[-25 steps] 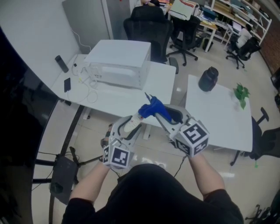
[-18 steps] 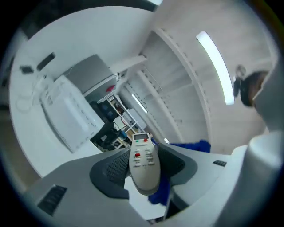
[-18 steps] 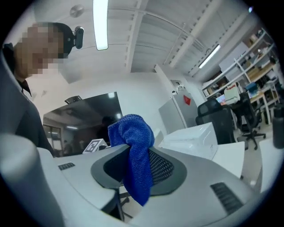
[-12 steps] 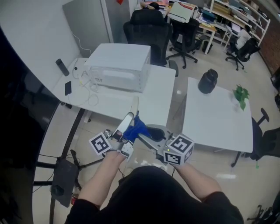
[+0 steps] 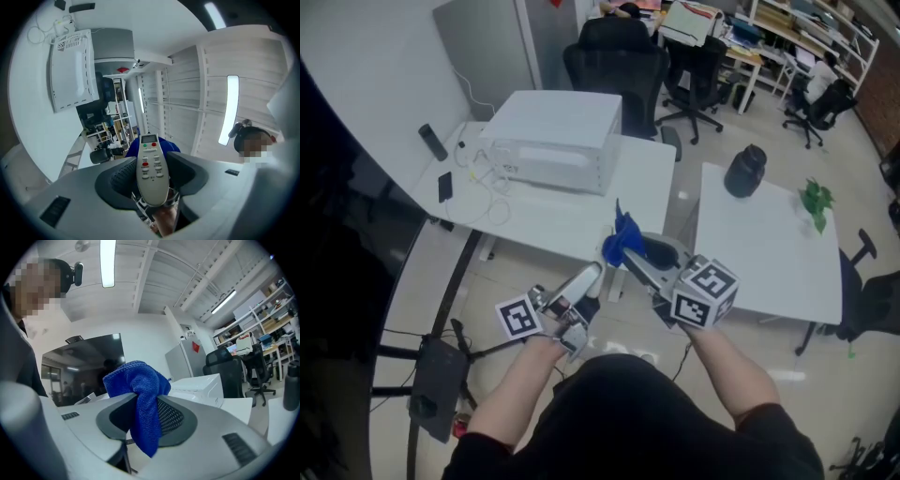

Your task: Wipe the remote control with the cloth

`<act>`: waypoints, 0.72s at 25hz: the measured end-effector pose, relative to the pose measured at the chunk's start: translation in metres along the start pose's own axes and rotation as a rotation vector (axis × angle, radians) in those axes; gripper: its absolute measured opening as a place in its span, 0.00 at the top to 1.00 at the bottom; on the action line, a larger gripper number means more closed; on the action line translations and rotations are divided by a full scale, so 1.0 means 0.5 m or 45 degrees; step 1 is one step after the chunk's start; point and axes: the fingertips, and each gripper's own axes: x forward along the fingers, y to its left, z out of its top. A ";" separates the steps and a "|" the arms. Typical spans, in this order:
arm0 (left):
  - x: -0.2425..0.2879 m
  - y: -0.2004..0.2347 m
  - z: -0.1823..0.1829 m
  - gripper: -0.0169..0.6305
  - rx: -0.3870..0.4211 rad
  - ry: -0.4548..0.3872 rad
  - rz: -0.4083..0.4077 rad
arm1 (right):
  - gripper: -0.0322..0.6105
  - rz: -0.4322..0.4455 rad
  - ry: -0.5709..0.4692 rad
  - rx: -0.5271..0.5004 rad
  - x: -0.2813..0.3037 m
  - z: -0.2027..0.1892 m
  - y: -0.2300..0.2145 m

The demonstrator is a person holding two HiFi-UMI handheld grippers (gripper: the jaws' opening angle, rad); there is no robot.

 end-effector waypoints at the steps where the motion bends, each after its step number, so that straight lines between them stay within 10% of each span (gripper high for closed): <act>1: 0.000 0.000 -0.005 0.66 -0.005 0.005 -0.005 | 0.76 -0.016 -0.009 -0.006 -0.005 0.011 -0.009; 12: -0.002 0.005 0.071 0.66 -0.003 -0.127 0.016 | 0.76 0.183 0.105 -0.041 -0.009 -0.063 0.124; 18: 0.003 -0.010 0.033 0.66 0.005 -0.033 -0.005 | 0.76 0.176 0.118 -0.030 -0.003 -0.076 0.116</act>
